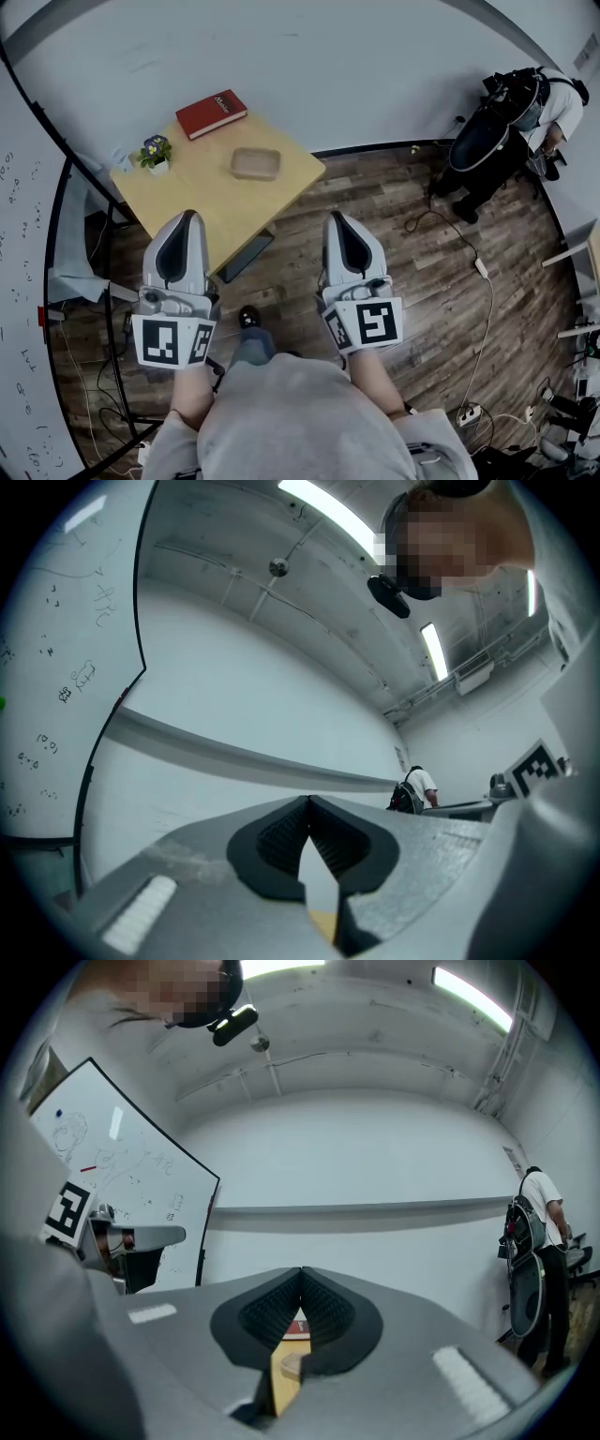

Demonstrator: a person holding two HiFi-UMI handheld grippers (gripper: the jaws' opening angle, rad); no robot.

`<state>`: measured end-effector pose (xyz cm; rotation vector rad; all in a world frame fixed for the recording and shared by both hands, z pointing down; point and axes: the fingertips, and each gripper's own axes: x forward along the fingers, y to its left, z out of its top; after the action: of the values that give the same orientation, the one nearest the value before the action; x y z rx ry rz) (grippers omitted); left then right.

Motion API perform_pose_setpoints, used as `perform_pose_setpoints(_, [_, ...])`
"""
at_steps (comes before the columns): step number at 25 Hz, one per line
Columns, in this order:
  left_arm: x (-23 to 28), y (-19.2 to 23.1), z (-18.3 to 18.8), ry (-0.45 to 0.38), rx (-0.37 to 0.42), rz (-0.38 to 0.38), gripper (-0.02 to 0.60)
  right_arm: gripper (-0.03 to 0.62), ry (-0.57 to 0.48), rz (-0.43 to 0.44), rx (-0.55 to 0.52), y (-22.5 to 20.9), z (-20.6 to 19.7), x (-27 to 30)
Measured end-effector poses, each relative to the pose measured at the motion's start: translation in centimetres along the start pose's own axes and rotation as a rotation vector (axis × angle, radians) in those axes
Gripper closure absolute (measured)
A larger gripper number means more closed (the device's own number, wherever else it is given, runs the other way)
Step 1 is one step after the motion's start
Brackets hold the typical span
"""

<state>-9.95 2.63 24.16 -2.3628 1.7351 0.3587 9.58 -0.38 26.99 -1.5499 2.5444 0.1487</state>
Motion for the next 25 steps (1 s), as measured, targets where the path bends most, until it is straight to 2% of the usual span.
perform_pose_setpoints(11, [5.7, 6.2, -1.7, 0.003, 0.0, -0.026, 0.577, 0.592, -0.008, -0.04, 0.005, -0.2, -1.5, 8.0])
perform_pose_setpoints(25, [11.1, 10.6, -4.0, 0.015, -0.025, -0.095, 0.577, 0.592, 0.0, -0.102, -0.002, -0.5, -3.0, 14.0])
